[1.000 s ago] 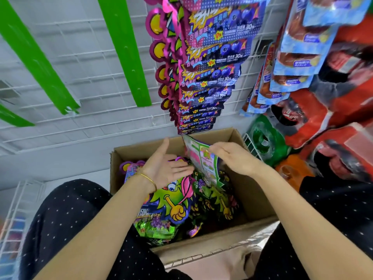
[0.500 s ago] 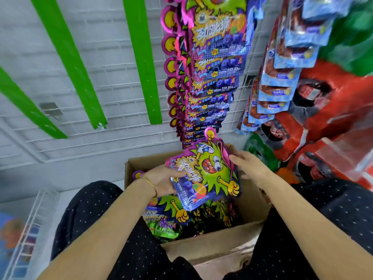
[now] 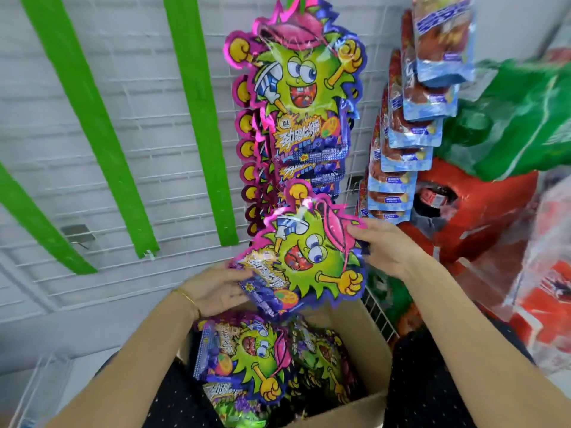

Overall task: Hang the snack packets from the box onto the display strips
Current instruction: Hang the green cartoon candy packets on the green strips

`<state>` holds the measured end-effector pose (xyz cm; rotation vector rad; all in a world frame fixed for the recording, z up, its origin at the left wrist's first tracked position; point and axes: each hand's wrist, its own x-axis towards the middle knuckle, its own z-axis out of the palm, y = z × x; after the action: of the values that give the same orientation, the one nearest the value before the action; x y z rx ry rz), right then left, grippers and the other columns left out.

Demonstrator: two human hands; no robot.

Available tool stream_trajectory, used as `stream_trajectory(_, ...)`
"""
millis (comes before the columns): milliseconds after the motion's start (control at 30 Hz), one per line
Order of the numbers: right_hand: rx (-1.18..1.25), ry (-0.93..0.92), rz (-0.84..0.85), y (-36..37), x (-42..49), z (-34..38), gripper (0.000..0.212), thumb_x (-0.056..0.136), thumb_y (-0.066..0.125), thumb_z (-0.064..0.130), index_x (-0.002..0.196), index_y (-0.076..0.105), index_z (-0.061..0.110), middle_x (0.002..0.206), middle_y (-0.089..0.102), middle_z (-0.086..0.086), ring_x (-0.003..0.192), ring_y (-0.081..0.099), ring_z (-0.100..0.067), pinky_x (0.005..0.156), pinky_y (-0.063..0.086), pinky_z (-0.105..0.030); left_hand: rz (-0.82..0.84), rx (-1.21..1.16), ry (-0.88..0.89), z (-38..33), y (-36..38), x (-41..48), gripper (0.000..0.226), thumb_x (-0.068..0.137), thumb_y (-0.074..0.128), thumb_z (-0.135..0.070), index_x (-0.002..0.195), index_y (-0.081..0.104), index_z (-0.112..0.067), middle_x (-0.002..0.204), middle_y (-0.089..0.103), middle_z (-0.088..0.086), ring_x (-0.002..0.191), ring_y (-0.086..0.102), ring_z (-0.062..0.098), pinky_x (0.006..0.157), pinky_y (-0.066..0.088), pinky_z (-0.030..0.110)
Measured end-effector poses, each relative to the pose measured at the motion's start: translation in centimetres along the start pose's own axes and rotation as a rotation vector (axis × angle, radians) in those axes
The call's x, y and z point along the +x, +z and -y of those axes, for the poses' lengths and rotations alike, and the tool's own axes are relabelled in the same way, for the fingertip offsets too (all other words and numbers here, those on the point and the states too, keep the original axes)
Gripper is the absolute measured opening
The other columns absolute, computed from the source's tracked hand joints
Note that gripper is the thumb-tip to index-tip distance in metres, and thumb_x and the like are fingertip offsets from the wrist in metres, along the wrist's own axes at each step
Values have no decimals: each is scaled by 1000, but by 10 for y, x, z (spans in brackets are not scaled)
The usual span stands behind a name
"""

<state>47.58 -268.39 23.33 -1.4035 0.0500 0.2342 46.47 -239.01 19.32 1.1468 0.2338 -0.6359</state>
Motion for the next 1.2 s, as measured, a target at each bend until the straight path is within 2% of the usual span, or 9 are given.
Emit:
stream_trajectory(33, -61, -67, -22, 1, 1, 14, 12, 87, 55, 3, 88, 67, 7, 72, 72, -3, 66, 67, -13, 67, 56, -27, -34, 11, 23, -12, -1, -2, 28, 86, 50, 5, 109, 57, -10, 87, 71, 11, 76, 69, 21, 74, 57, 33)
stream_trajectory(133, -345, -249, -110, 7, 5, 61, 11, 80, 66, 1, 85, 67, 12, 82, 69, 0, 79, 62, -14, 82, 48, -27, -235, 191, 168, -60, 1, -9, 38, 87, 49, 6, 123, 50, -6, 95, 63, 11, 87, 59, 22, 92, 47, 40)
stream_trajectory(300, -652, -451, -39, 28, 14, 146, 17, 78, 71, 7, 75, 70, 23, 78, 70, 17, 77, 62, 8, 74, 47, -10, -279, 452, 648, -176, 73, -30, 24, 84, 57, 2, 104, 60, -10, 89, 64, 3, 79, 58, 11, 68, 53, 20)
stream_trajectory(433, -829, -670, -39, 40, 30, 209, 12, 85, 64, 8, 95, 69, 5, 93, 67, -14, 87, 57, -14, 86, 46, -36, -310, 621, 1090, -258, 144, -32, 28, 84, 55, 6, 111, 58, 1, 99, 62, 11, 78, 55, 8, 79, 47, 22)
stream_trajectory(533, -874, -794, -3, 52, 43, 250, 10, 88, 58, 3, 92, 66, 6, 81, 59, -10, 70, 50, -2, 71, 42, -21, -395, 723, 1233, -300, 181, -21, 33, 85, 53, 4, 118, 53, 5, 108, 60, 20, 84, 53, 13, 77, 45, 23)
stream_trajectory(667, -976, -1005, -81, 63, 63, 286, 11, 86, 61, 3, 95, 67, 1, 82, 60, -3, 66, 50, 6, 68, 39, -13, -441, 749, 1203, -326, 201, -9, 33, 86, 54, -6, 118, 52, -1, 98, 57, 12, 92, 59, 23, 88, 51, 38)
stream_trajectory(800, -943, -1136, -220, 73, 80, 304, 9, 82, 65, 6, 90, 68, 5, 80, 62, 0, 77, 53, -11, 68, 37, -19, -382, 712, 1144, -337, 208, -8, 17, 90, 51, -12, 104, 57, -4, 71, 53, 4, 63, 52, 14, 55, 47, 20)
stream_trajectory(933, -982, -1272, -357, 85, 92, 315, 14, 82, 64, 9, 94, 67, 3, 91, 66, -11, 87, 54, -21, 76, 36, -26, -378, 829, 1025, -352, 208, -13, 28, 88, 53, -32, 68, 54, -13, 68, 51, 11, 63, 45, 21, 67, 39, 29)
stream_trajectory(1200, -1047, -1312, -454, 99, 110, 319, 12, 84, 60, 9, 93, 61, 2, 92, 58, -15, 90, 52, -28, 73, 33, -30, -384, 873, 924, -361, 212, -15, 34, 95, 42, -23, 62, 45, -16, 64, 45, 2, 59, 44, 15, 58, 38, 24)
